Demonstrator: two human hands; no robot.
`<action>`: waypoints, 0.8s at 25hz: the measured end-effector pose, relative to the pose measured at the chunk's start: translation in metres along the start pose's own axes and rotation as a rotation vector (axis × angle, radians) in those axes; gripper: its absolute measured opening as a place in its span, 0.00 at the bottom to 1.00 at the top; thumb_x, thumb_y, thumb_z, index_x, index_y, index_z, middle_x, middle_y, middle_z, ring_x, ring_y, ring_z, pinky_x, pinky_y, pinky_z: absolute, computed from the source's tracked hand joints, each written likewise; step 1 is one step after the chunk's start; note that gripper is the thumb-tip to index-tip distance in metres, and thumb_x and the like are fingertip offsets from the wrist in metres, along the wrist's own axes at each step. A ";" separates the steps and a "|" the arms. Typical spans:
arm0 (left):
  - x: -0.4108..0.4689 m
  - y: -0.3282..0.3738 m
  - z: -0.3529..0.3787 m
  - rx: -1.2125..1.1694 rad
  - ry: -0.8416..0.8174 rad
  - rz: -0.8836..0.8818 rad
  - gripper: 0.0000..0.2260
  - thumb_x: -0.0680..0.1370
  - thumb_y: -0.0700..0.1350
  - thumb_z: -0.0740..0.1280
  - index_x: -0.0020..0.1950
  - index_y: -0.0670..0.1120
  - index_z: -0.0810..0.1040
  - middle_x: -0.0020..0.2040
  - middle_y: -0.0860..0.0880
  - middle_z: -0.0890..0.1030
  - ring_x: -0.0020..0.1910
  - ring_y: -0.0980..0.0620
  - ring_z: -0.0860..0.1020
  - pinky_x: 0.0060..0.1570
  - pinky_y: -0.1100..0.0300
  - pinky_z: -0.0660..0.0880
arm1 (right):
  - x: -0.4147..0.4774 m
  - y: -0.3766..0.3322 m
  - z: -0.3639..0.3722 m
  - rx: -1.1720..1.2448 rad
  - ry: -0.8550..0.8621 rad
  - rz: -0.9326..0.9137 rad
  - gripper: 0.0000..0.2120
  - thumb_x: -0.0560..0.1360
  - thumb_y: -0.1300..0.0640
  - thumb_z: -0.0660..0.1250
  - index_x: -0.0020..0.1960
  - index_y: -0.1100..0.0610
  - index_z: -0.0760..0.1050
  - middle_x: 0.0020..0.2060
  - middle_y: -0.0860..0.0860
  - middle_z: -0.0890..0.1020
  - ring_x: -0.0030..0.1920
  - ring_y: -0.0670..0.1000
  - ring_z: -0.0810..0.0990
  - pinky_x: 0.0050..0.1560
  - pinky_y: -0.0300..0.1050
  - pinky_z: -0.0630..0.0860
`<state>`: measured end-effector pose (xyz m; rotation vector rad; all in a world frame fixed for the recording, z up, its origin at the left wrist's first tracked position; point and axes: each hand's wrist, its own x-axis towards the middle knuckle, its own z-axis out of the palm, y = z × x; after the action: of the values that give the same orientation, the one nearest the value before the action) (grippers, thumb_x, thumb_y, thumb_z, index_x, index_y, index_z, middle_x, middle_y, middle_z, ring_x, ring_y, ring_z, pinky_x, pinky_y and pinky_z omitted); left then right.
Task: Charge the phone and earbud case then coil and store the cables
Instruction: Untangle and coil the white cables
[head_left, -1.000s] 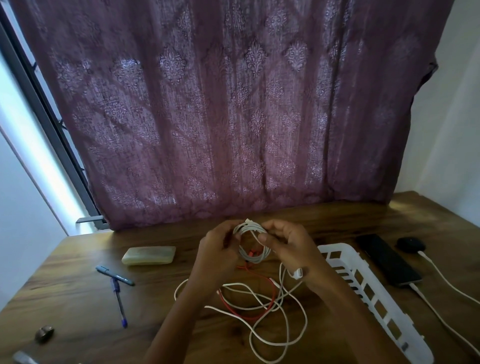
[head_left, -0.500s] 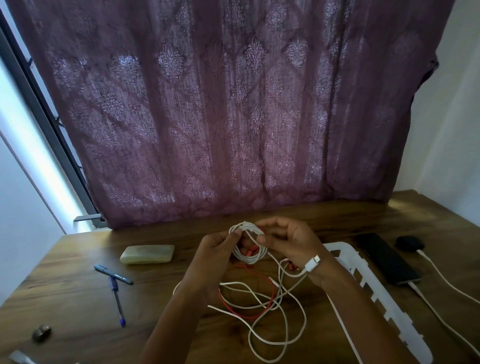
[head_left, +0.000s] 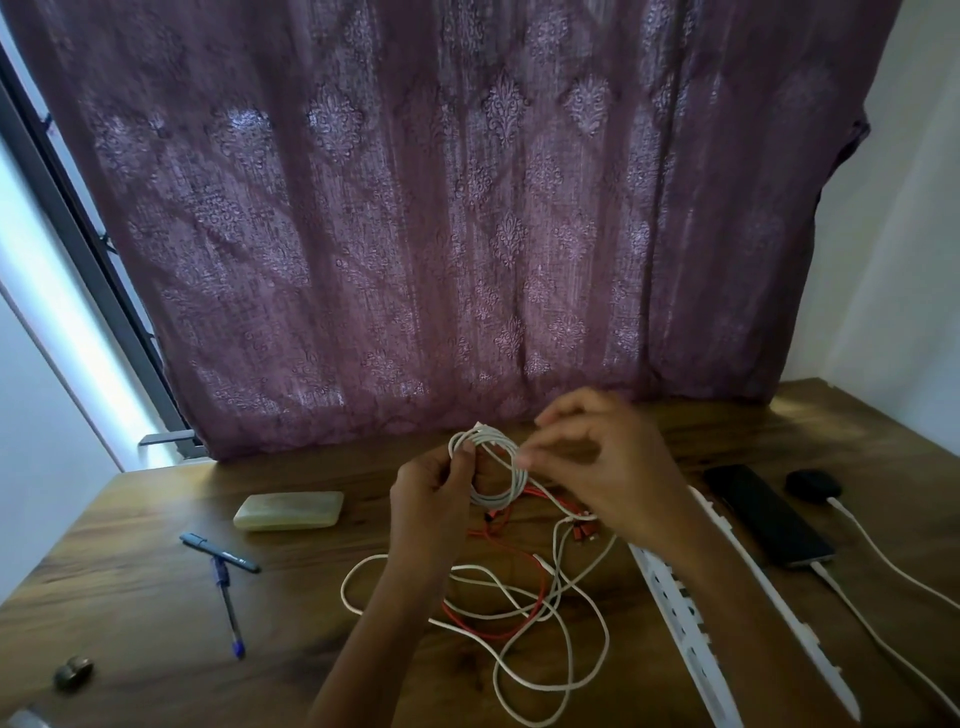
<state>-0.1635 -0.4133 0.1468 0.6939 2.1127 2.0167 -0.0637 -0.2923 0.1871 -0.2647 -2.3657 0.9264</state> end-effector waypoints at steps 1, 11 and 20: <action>-0.001 0.001 0.002 0.022 -0.007 0.023 0.14 0.79 0.43 0.61 0.39 0.43 0.82 0.36 0.45 0.83 0.36 0.48 0.81 0.40 0.49 0.75 | -0.001 0.002 0.010 -0.154 0.003 -0.018 0.07 0.68 0.49 0.72 0.45 0.49 0.83 0.47 0.42 0.76 0.51 0.42 0.71 0.51 0.36 0.69; -0.007 0.001 0.003 0.047 -0.026 0.095 0.14 0.79 0.44 0.61 0.39 0.40 0.81 0.33 0.40 0.80 0.32 0.50 0.75 0.34 0.53 0.72 | -0.002 0.006 0.036 -0.370 0.135 -0.082 0.05 0.68 0.54 0.73 0.43 0.53 0.83 0.40 0.45 0.72 0.46 0.48 0.71 0.45 0.41 0.68; -0.007 -0.005 -0.010 0.276 -0.037 0.246 0.11 0.77 0.40 0.65 0.40 0.54 0.80 0.33 0.58 0.81 0.35 0.64 0.79 0.36 0.71 0.72 | 0.005 -0.005 0.023 0.776 -0.181 0.560 0.16 0.71 0.60 0.61 0.25 0.54 0.67 0.23 0.46 0.69 0.28 0.45 0.66 0.28 0.37 0.63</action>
<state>-0.1627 -0.4257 0.1409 1.0729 2.4132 1.8173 -0.0811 -0.3063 0.1791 -0.5489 -1.9043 2.1127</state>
